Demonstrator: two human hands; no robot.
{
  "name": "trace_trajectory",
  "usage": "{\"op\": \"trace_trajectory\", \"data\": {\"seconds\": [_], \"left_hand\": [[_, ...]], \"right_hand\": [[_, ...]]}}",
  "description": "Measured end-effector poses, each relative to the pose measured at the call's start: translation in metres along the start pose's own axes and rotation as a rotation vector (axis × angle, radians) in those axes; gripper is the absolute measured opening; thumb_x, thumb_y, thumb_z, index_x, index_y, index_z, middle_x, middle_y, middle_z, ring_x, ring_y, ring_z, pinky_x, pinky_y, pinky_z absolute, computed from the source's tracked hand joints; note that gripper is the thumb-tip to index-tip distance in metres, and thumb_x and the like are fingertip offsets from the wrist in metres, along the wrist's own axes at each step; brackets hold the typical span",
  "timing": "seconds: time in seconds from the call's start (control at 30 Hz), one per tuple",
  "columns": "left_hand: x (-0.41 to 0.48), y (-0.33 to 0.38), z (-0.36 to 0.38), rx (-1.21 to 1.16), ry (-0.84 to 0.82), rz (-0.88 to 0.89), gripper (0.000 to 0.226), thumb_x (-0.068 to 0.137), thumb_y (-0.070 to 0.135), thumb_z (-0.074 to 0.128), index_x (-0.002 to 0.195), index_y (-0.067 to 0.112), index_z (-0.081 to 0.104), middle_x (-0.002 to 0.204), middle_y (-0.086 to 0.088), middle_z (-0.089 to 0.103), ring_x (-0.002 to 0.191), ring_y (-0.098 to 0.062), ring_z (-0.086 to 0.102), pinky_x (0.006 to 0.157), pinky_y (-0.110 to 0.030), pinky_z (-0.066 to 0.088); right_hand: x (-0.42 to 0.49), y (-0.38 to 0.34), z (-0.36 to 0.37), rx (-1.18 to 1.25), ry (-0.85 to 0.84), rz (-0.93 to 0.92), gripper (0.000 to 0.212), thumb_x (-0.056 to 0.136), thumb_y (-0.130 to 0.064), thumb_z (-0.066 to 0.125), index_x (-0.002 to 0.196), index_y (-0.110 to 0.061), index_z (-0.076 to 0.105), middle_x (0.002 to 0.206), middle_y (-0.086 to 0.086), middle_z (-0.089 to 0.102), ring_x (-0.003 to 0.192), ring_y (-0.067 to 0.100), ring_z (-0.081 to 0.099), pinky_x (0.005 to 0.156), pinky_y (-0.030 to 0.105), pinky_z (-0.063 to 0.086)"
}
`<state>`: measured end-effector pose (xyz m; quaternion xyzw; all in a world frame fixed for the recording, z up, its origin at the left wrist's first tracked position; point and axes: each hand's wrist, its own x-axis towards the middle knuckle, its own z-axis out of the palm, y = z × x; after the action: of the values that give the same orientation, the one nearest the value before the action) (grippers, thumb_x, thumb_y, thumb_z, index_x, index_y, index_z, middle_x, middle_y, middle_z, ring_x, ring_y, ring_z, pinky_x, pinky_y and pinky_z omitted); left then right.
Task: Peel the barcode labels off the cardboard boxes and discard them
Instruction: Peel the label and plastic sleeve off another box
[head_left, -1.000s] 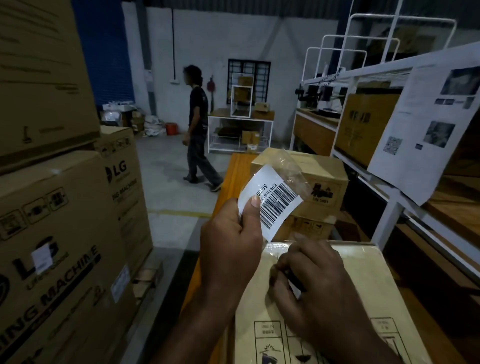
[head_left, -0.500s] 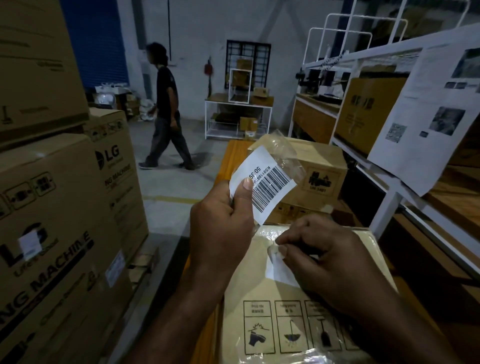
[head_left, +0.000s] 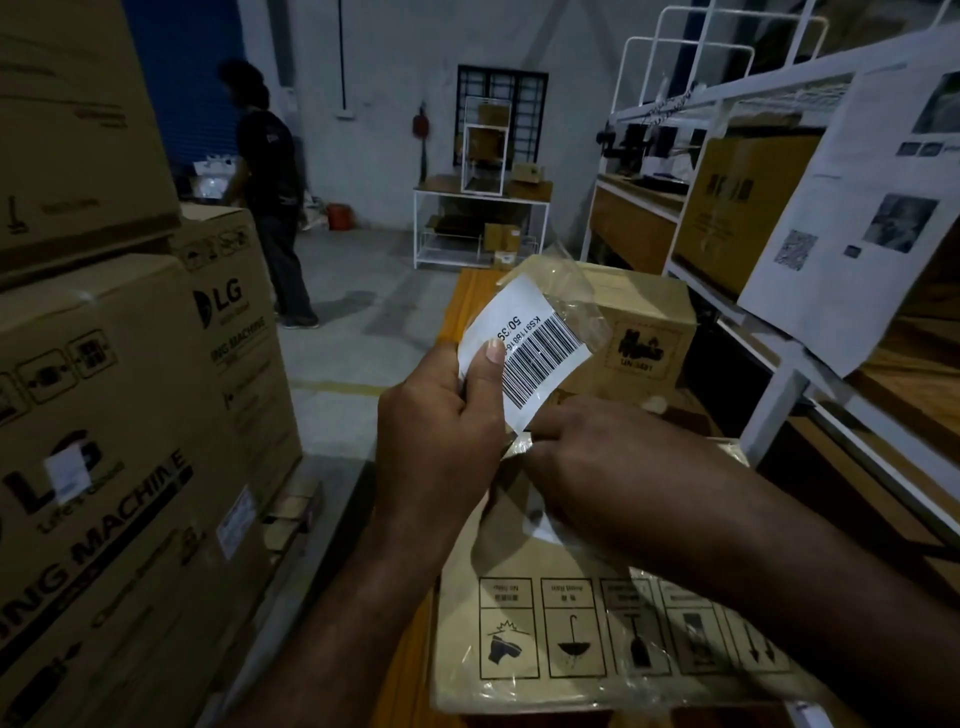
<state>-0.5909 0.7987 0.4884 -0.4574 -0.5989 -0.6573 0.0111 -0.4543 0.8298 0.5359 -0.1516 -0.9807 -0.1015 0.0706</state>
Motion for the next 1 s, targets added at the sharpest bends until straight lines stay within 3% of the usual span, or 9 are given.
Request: {"op": "trace_trajectory", "data": {"seconds": [0.2, 0.33, 0.47, 0.6, 0.77, 0.87, 1.0], "left_hand": [[0.0, -0.002, 0.0, 0.045, 0.006, 0.028, 0.037, 0.101, 0.043, 0.049, 0.09, 0.011, 0.065, 0.084, 0.003, 0.074, 0.071, -0.001, 0.071, 0.047, -0.021, 0.054], [0.001, 0.0, 0.0, 0.145, 0.016, 0.057, 0.045, 0.097, 0.051, 0.042, 0.089, 0.013, 0.064, 0.081, 0.002, 0.074, 0.068, -0.004, 0.07, 0.046, -0.021, 0.053], [0.0, 0.0, 0.001, 0.154, 0.007, 0.071, 0.043, 0.098, 0.048, 0.045, 0.088, 0.012, 0.065, 0.079, 0.002, 0.073, 0.064, -0.002, 0.067, 0.044, -0.011, 0.044], [-0.001, -0.001, 0.0, 0.147, -0.008, 0.063, 0.039, 0.1, 0.045, 0.047, 0.088, 0.012, 0.063, 0.082, 0.003, 0.073, 0.066, -0.003, 0.069, 0.044, -0.01, 0.044], [0.001, -0.004, 0.0, 0.135, -0.003, 0.044, 0.036, 0.101, 0.044, 0.049, 0.09, 0.013, 0.064, 0.083, 0.003, 0.074, 0.068, -0.005, 0.07, 0.045, -0.013, 0.047], [-0.001, -0.003, 0.0, 0.121, -0.009, 0.048, 0.04, 0.1, 0.049, 0.046, 0.092, 0.014, 0.065, 0.083, 0.003, 0.074, 0.068, -0.005, 0.071, 0.046, -0.021, 0.054], [0.0, -0.004, -0.001, 0.134, 0.0, 0.045, 0.039, 0.1, 0.048, 0.047, 0.094, 0.014, 0.065, 0.083, 0.003, 0.073, 0.068, -0.004, 0.07, 0.048, -0.025, 0.056]], "right_hand": [[0.006, -0.005, -0.001, -0.183, -0.063, -0.073, 0.029, 0.091, -0.034, 0.062, 0.11, -0.012, 0.062, 0.096, 0.006, 0.06, 0.087, 0.018, 0.053, 0.072, 0.031, 0.043], [0.002, 0.0, -0.01, -0.026, -0.074, -0.049, 0.03, 0.094, -0.031, 0.052, 0.119, -0.017, 0.059, 0.108, 0.0, 0.058, 0.095, 0.012, 0.052, 0.081, 0.024, 0.045], [-0.004, 0.007, -0.013, 0.081, -0.092, -0.015, 0.016, 0.092, -0.026, 0.052, 0.099, -0.017, 0.064, 0.096, -0.004, 0.057, 0.084, 0.007, 0.05, 0.068, 0.016, 0.039], [-0.014, 0.013, -0.018, 0.208, -0.11, 0.083, 0.018, 0.094, -0.029, 0.05, 0.091, -0.019, 0.065, 0.09, -0.008, 0.056, 0.081, 0.006, 0.052, 0.071, 0.016, 0.04], [-0.033, 0.024, -0.018, 0.473, 0.005, 0.227, 0.026, 0.089, -0.036, 0.054, 0.112, -0.033, 0.064, 0.1, -0.018, 0.057, 0.088, -0.001, 0.058, 0.068, 0.018, 0.05], [-0.033, 0.016, -0.001, 0.355, 0.026, 0.246, 0.029, 0.087, -0.035, 0.064, 0.116, -0.033, 0.063, 0.105, -0.02, 0.051, 0.094, -0.002, 0.049, 0.075, 0.015, 0.042], [-0.028, 0.004, 0.023, 0.346, 0.202, 0.249, 0.007, 0.084, -0.031, 0.07, 0.091, -0.031, 0.069, 0.094, -0.018, 0.051, 0.092, 0.003, 0.046, 0.074, 0.027, 0.043]]}}
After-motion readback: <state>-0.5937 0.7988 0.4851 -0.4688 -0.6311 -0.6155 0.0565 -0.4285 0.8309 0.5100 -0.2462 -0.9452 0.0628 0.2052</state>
